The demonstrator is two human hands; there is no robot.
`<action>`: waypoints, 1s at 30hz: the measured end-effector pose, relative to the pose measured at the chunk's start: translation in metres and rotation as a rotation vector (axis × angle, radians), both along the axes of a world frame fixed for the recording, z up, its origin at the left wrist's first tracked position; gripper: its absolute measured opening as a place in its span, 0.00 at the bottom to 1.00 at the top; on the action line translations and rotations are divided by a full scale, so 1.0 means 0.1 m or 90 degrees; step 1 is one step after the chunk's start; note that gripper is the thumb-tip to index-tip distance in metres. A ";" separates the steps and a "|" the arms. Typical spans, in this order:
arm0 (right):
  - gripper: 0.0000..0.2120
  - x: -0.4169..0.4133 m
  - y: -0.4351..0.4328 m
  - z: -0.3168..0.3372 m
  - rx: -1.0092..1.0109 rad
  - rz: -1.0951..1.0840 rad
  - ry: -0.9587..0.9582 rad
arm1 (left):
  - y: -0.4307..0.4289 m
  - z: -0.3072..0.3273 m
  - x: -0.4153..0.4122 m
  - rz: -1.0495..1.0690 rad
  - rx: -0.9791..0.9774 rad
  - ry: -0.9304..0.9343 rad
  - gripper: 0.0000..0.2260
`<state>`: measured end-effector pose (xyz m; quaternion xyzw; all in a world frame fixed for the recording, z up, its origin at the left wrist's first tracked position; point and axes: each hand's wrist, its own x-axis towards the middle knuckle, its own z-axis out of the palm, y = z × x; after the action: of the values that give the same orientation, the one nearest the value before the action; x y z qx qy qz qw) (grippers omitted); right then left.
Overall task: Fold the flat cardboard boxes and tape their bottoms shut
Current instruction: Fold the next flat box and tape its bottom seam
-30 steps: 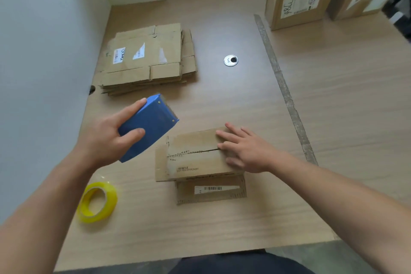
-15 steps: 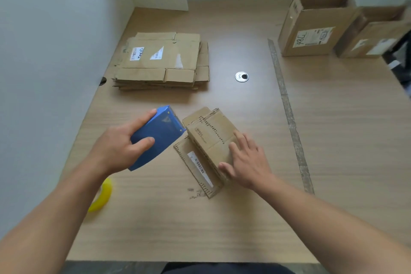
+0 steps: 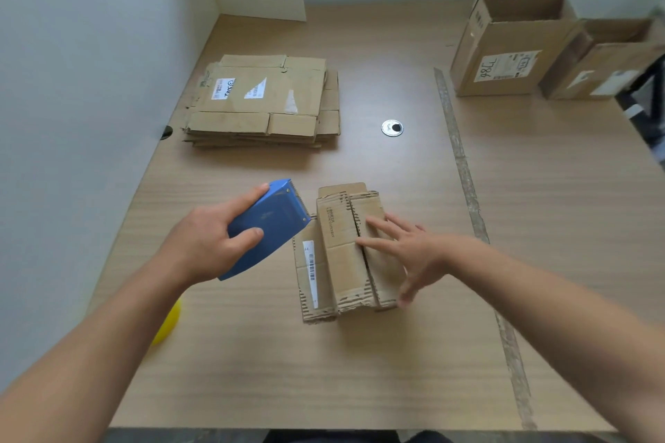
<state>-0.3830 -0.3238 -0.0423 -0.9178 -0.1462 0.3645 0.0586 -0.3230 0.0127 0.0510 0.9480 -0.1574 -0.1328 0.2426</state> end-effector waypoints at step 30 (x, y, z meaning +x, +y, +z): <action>0.42 0.25 0.37 -0.16 0.019 0.133 -0.197 | 0.09 -0.13 0.04 -0.024 0.032 0.050 0.30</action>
<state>-0.3582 -0.2872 -0.0583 -0.9417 -0.2536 0.2207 0.0108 -0.3191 0.0215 0.0385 0.9446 -0.1625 -0.1785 0.2222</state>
